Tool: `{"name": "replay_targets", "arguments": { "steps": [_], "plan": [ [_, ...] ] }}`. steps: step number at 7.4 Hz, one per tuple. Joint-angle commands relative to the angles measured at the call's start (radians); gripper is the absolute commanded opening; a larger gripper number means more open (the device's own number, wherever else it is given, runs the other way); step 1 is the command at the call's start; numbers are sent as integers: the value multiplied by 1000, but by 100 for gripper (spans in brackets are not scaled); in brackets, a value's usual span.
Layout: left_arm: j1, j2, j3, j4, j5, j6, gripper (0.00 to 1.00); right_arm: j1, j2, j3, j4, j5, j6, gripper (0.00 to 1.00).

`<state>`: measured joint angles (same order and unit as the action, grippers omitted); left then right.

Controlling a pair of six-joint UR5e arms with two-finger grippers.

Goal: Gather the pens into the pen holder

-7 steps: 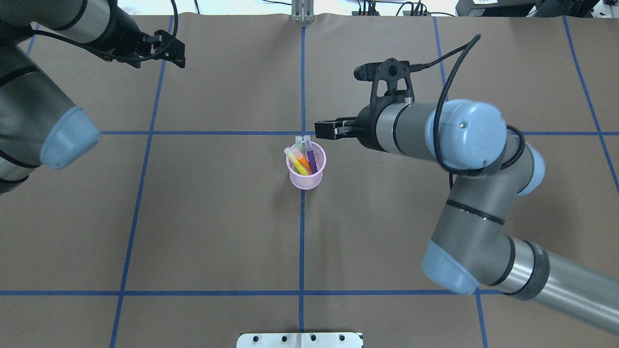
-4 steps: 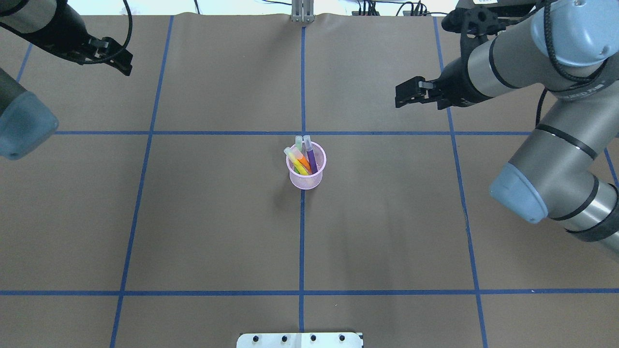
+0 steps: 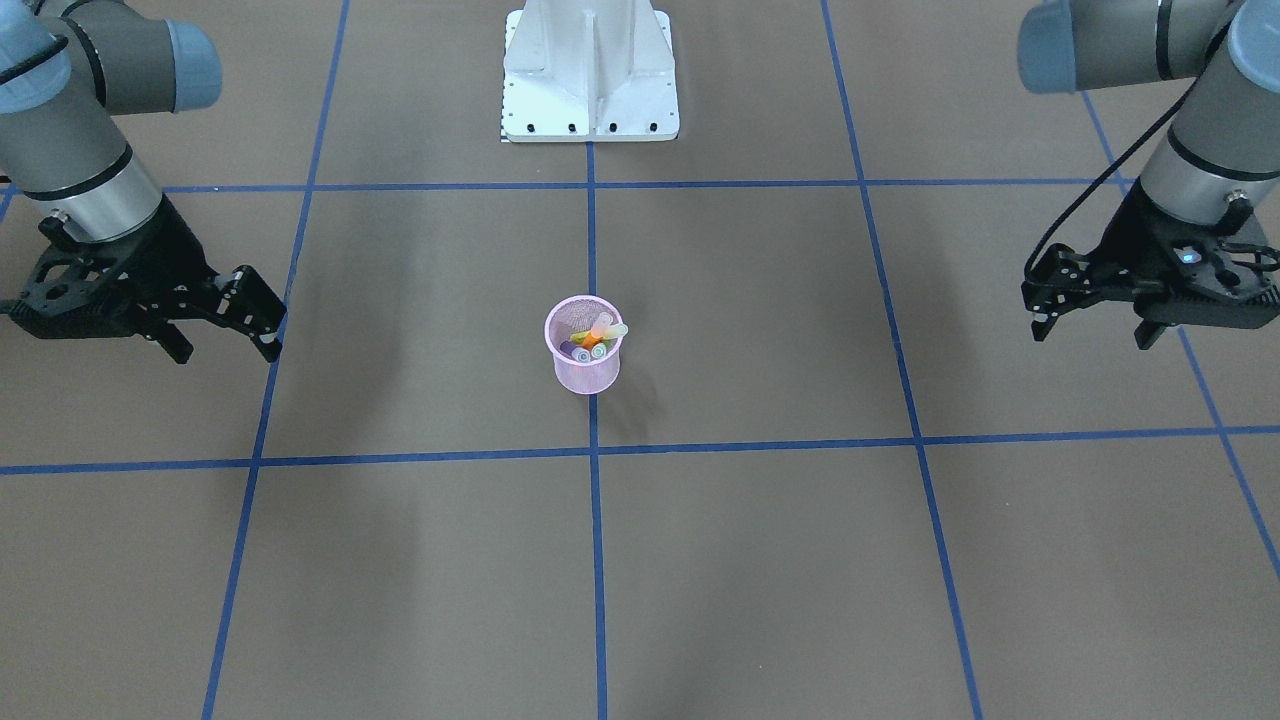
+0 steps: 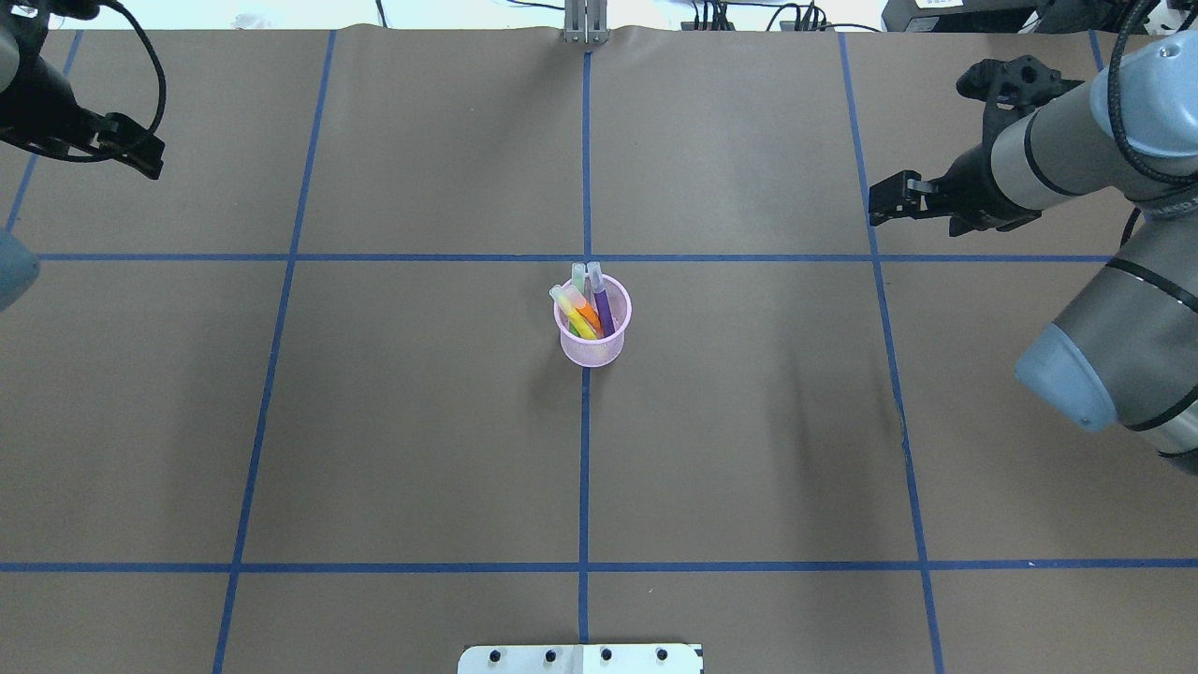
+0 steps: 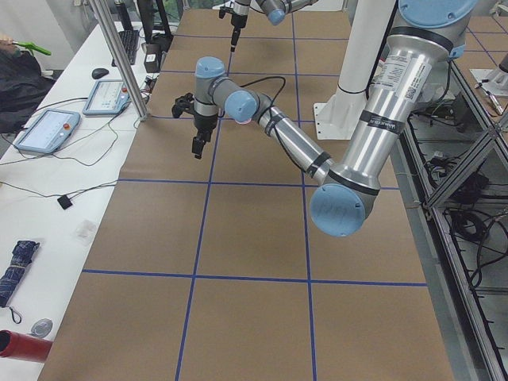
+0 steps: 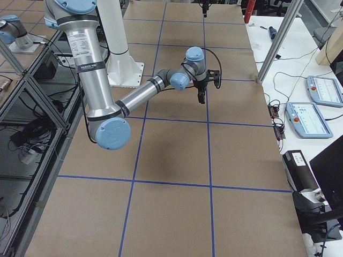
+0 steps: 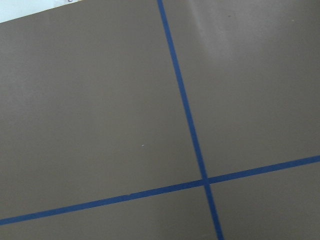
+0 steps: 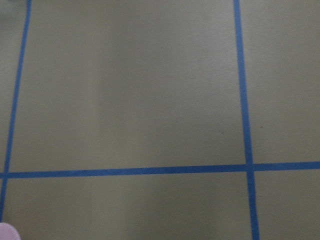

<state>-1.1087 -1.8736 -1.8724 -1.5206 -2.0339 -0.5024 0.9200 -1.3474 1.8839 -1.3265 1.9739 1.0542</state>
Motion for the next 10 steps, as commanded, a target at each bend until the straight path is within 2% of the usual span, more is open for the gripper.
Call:
{"name": "replay_targets", "arguments": {
  "steps": [1,2,3,4,5,6,8,10],
  "plan": [
    [-2,101,48,-65,40,2,100,40,-82,-35,12,-78,-49,100],
    [-19,117,58,-69,34,8,100,98,-85,-66,15,-57,-192,100],
    [-84,146,56,-64,20,150,100,187,-101,-96,12,39,-315,100],
    [-147,174,65,-52,-68,276,100,312,-102,-183,13,187,-430,100],
    [-213,203,71,-52,-138,307,100,433,-104,-268,10,263,-639,100],
    [-277,229,79,-52,-176,347,100,506,-120,-323,7,314,-786,100],
    [-399,269,158,-53,-181,567,100,585,-188,-347,9,411,-803,100],
    [-427,284,220,-64,-235,605,100,622,-251,-338,13,424,-804,100]
  ]
}}
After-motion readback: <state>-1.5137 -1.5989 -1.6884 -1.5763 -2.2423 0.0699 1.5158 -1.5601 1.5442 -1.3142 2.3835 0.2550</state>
